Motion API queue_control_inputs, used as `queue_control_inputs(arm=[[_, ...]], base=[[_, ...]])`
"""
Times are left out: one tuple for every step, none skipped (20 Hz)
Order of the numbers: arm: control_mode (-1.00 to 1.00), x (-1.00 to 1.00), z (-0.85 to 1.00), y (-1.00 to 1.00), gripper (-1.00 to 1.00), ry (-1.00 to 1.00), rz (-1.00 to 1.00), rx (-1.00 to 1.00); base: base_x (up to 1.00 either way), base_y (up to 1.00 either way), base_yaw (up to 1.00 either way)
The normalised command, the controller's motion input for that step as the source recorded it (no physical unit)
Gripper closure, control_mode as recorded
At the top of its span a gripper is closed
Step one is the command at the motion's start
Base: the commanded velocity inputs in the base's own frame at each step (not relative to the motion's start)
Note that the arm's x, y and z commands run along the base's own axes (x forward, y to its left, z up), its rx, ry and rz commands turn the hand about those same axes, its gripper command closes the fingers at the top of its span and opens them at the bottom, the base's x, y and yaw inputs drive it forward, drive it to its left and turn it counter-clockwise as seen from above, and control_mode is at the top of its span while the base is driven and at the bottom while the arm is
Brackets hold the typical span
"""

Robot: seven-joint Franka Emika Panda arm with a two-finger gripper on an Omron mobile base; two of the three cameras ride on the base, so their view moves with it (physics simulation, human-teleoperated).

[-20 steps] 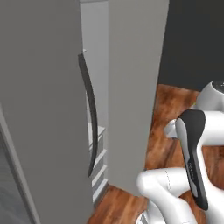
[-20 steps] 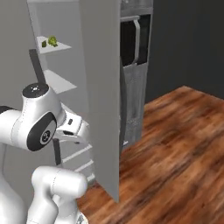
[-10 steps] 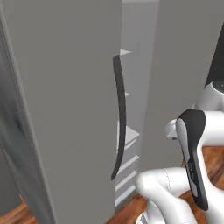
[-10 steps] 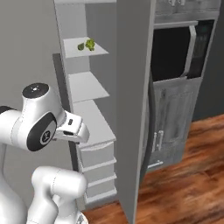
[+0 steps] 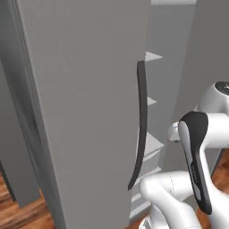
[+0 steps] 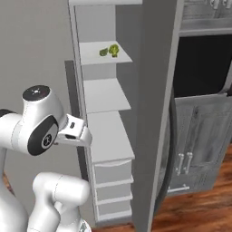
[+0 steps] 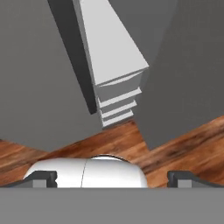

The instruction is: Take the lemon wedge, broccoli, and lemon from the freezer and place them in the bowl on the counter.

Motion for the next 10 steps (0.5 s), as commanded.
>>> queue_control_inputs(arm=[[1.0,0.0,0.0,0.0,-1.0,0.0,0.0,0.0],[1.0,0.0,0.0,0.0,-1.0,0.0,0.0,0.0],[1.0,0.0,0.0,0.0,-1.0,0.0,0.0,0.0],[1.0,0.0,0.0,0.0,-1.0,0.0,0.0,0.0],[1.0,0.0,0.0,0.0,-1.0,0.0,0.0,0.0],[1.0,0.0,0.0,0.0,-1.0,0.0,0.0,0.0],[1.0,0.0,0.0,0.0,-1.0,0.0,0.0,0.0],[1.0,0.0,0.0,0.0,-1.0,0.0,0.0,0.0],[1.0,0.0,0.0,0.0,-1.0,0.0,0.0,0.0],[1.0,0.0,0.0,0.0,-1.0,0.0,0.0,0.0]], base=[[0.1,-0.4,0.21],[0.06,-0.38,0.17],[0.09,-0.39,0.16],[0.12,-0.36,0.13],[0.12,-0.35,0.13],[0.12,-0.33,0.12],[0.11,-0.33,0.12],[0.1,-0.34,0.12],[0.14,-0.38,0.13],[0.14,-0.37,0.13]])
